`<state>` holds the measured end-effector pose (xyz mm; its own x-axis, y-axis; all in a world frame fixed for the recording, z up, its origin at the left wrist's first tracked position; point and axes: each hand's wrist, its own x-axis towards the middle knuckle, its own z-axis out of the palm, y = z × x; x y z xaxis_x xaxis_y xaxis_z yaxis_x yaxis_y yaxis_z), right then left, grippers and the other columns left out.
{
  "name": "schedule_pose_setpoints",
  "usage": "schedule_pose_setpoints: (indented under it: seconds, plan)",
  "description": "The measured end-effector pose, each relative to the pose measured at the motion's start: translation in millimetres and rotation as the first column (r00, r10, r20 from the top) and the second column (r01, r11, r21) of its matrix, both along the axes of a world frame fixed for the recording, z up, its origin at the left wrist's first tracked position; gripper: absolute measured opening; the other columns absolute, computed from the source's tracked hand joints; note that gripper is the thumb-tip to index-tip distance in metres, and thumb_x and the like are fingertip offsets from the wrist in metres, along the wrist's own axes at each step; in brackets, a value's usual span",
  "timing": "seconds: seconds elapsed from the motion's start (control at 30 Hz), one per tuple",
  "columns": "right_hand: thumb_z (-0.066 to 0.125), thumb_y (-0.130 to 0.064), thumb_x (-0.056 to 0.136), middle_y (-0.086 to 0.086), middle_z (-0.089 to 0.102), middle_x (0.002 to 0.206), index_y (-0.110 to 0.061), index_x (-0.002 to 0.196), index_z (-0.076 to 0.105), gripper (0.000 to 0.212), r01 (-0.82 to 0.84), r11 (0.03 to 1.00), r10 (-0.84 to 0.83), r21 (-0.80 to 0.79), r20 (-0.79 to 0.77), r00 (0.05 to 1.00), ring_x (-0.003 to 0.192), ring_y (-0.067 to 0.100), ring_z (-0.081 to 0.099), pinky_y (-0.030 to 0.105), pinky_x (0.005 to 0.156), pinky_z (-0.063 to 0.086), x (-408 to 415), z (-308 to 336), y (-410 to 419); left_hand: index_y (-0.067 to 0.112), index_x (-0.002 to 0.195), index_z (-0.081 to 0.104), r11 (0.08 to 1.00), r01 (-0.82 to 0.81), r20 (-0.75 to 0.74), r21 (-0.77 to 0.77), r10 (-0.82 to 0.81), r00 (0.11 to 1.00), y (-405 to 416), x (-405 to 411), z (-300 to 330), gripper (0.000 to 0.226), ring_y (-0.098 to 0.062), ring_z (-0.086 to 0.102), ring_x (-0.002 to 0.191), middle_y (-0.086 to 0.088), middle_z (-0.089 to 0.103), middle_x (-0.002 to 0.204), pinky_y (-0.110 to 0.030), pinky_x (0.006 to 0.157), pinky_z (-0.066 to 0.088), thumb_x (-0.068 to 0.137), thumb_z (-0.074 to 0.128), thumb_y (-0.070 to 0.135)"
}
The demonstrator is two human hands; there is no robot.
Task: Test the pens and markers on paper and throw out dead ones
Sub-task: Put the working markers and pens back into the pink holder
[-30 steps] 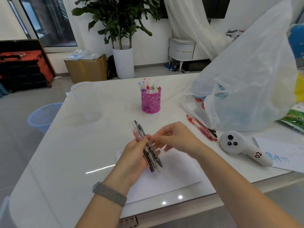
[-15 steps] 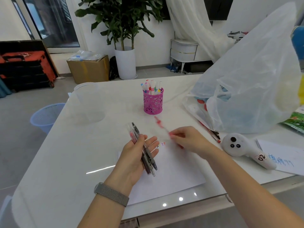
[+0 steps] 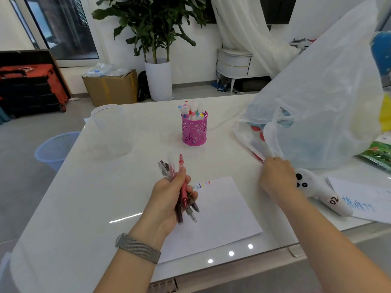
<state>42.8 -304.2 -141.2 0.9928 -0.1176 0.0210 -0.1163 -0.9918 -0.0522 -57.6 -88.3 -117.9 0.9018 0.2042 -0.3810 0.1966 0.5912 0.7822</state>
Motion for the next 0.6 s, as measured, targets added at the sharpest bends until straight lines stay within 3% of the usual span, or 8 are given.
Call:
schedule_pose_setpoints:
  seconds: [0.17, 0.27, 0.33, 0.4, 0.43, 0.5, 0.53, 0.6]
  plan:
    - [0.045, -0.001, 0.09, 0.014, 0.06, 0.098, -0.004, 0.105, 0.055, 0.018, 0.013, 0.999, -0.015, 0.036, 0.06, 0.998, 0.1, 0.032, 0.05, 0.032, 0.066, 0.036, 11, -5, -2, 0.012, 0.077, 0.048, 0.992, 0.053, -0.024, 0.116, -0.051, 0.998, -4, -4, 4, 0.026, -0.004, 0.035, 0.034, 0.002, 0.046, 0.064, -0.015, 0.033, 0.033, 0.094, 0.053, 0.03]
    - [0.047, -0.002, 0.087, 0.015, 0.06, 0.092, -0.005, 0.099, 0.059, 0.017, 0.014, 0.998, -0.017, 0.061, 0.056, 0.998, 0.098, 0.032, 0.049, 0.032, 0.066, 0.036, 8, -4, 3, 0.008, 0.09, 0.054, 0.993, 0.061, -0.042, 0.096, -0.058, 0.997, -3, -5, 2, 0.023, -0.004, 0.034, 0.034, 0.003, 0.046, 0.062, -0.015, 0.032, 0.03, 0.094, 0.054, 0.031]
    - [0.047, 0.0, 0.084, 0.015, 0.062, 0.093, -0.003, 0.092, 0.06, 0.016, -0.006, 0.989, 0.006, 0.149, 0.005, 1.0, 0.088, 0.032, 0.052, 0.029, 0.065, 0.037, 5, -1, 10, 0.007, 0.095, 0.058, 0.995, 0.065, -0.066, 0.078, -0.059, 0.996, -3, -5, 2, 0.027, -0.003, 0.036, 0.034, 0.005, 0.046, 0.058, -0.015, 0.031, 0.03, 0.091, 0.057, 0.034]
    - [0.05, 0.0, 0.084, 0.012, 0.06, 0.079, 0.001, 0.085, 0.066, 0.016, -0.044, 0.94, 0.07, 0.338, -0.065, 0.995, 0.071, 0.026, 0.05, 0.027, 0.06, 0.038, -2, 8, 20, 0.011, 0.086, 0.057, 0.995, 0.063, -0.087, 0.074, -0.057, 0.995, -3, -5, 3, 0.025, -0.003, 0.048, 0.039, 0.004, 0.052, 0.06, -0.015, 0.031, 0.032, 0.089, 0.06, 0.036]
    - [0.051, -0.002, 0.085, 0.011, 0.054, 0.072, 0.005, 0.083, 0.067, 0.017, -0.067, 0.865, 0.131, 0.498, -0.095, 0.987, 0.065, 0.023, 0.047, 0.026, 0.058, 0.038, -7, 14, 27, 0.013, 0.084, 0.054, 0.996, 0.054, -0.087, 0.066, -0.048, 0.995, -4, -4, 2, 0.024, -0.005, 0.059, 0.049, 0.002, 0.058, 0.067, -0.015, 0.032, 0.034, 0.089, 0.06, 0.035]
    - [0.053, -0.004, 0.088, 0.009, 0.044, 0.067, 0.015, 0.091, 0.064, 0.023, -0.082, 0.57, 0.31, 0.817, -0.121, 0.943, 0.06, 0.016, 0.041, 0.027, 0.058, 0.039, -26, 28, 46, 0.012, 0.087, 0.052, 0.996, 0.052, -0.081, 0.072, -0.046, 0.996, -6, -2, 0, 0.024, -0.013, 0.071, 0.079, -0.005, 0.067, 0.094, -0.017, 0.035, 0.04, 0.089, 0.059, 0.035]
    - [0.055, -0.005, 0.089, 0.009, 0.045, 0.066, 0.015, 0.094, 0.065, 0.023, -0.07, 0.424, 0.413, 0.903, -0.124, 0.902, 0.058, 0.014, 0.041, 0.025, 0.058, 0.041, -35, 34, 55, 0.01, 0.089, 0.052, 0.994, 0.062, -0.082, 0.09, -0.055, 0.995, -7, -2, 0, 0.026, -0.015, 0.07, 0.088, -0.008, 0.068, 0.102, -0.017, 0.036, 0.042, 0.09, 0.058, 0.035]
    - [0.06, -0.01, 0.09, 0.006, 0.058, 0.068, -0.001, 0.096, 0.073, 0.016, -0.042, 0.312, 0.587, 0.949, -0.158, 0.794, 0.058, 0.009, 0.05, 0.022, 0.06, 0.046, -49, 45, 68, 0.007, 0.092, 0.057, 0.989, 0.072, -0.074, 0.128, -0.063, 0.995, -10, -5, 3, 0.026, -0.014, 0.071, 0.083, -0.007, 0.071, 0.095, -0.017, 0.036, 0.041, 0.089, 0.06, 0.032]
